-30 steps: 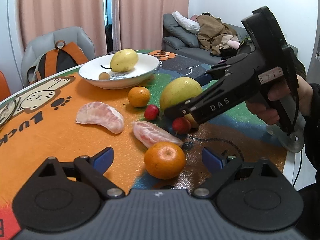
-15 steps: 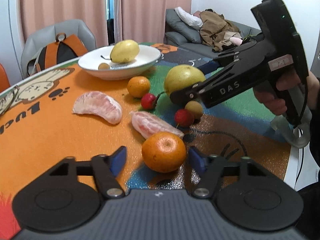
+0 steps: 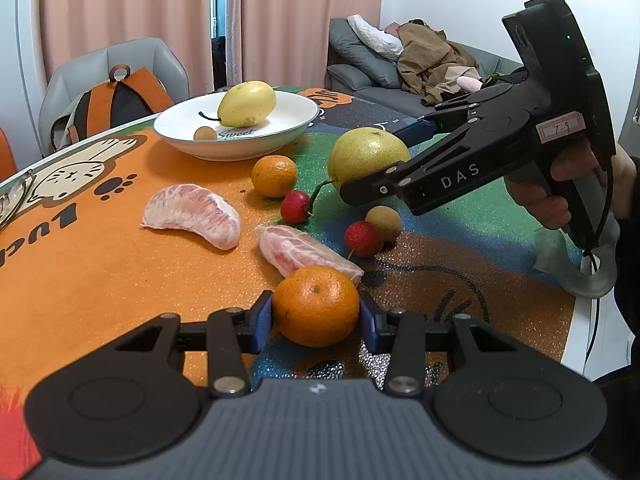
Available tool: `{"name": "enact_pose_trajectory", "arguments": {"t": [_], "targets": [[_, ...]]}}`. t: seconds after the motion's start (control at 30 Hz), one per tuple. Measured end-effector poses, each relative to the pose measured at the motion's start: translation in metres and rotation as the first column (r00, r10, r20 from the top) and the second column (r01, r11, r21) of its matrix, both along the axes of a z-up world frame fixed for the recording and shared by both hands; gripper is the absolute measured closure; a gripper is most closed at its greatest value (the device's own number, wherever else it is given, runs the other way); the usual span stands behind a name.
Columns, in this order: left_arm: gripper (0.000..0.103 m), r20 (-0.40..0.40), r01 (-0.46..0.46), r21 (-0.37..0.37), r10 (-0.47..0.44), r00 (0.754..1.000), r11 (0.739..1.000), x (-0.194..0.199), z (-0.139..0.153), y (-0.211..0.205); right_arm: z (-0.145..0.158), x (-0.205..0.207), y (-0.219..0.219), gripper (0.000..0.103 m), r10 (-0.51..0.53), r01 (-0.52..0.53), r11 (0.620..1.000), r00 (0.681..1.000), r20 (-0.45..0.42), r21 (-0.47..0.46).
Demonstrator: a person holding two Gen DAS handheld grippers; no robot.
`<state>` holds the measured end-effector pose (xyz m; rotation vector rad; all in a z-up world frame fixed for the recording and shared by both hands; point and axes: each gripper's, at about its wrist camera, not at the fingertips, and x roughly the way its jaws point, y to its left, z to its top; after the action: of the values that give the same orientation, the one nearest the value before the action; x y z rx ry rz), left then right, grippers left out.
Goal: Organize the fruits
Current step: 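Close the left gripper around the mandarin orange, then carry the orange into the bowl and open the left gripper while the right gripper carries the pear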
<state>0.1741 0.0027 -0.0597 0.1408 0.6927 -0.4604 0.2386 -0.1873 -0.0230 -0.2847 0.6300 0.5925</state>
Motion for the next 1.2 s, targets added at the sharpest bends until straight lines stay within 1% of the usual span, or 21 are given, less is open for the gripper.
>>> {"name": "enact_pose_trajectory", "arguments": {"t": [0.27, 0.5, 0.87, 1.0, 1.2], "targets": [[0.060, 0.018, -0.015, 0.007, 0.014, 1.000, 1.000, 0.001, 0.010, 0.000, 0.008, 0.002, -0.003, 0.024, -0.001, 0.001, 1.000, 1.000, 0.007, 0.003], [0.060, 0.033, -0.040, 0.005, 0.040, 0.999, 0.999, 0.014, 0.017, 0.004, 0.017, 0.005, -0.010, 0.024, -0.017, 0.017, 1.000, 0.999, 0.032, 0.002], [0.060, 0.064, -0.105, -0.025, 0.107, 0.992, 0.994, 0.043, 0.032, 0.013, 0.025, 0.016, -0.015, 0.024, -0.022, 0.022, 1.000, 0.998, 0.055, 0.001], [0.060, 0.076, -0.126, -0.038, 0.128, 0.989, 0.991, 0.057, 0.038, 0.015, 0.028, 0.025, -0.016, 0.024, -0.020, 0.019, 1.000, 0.999, 0.042, 0.022], [0.060, 0.087, -0.143, -0.051, 0.148, 0.985, 0.988, 0.079, 0.045, 0.015, 0.029, 0.040, -0.016, 0.024, -0.034, 0.033, 0.999, 0.998, 0.043, 0.026]]}}
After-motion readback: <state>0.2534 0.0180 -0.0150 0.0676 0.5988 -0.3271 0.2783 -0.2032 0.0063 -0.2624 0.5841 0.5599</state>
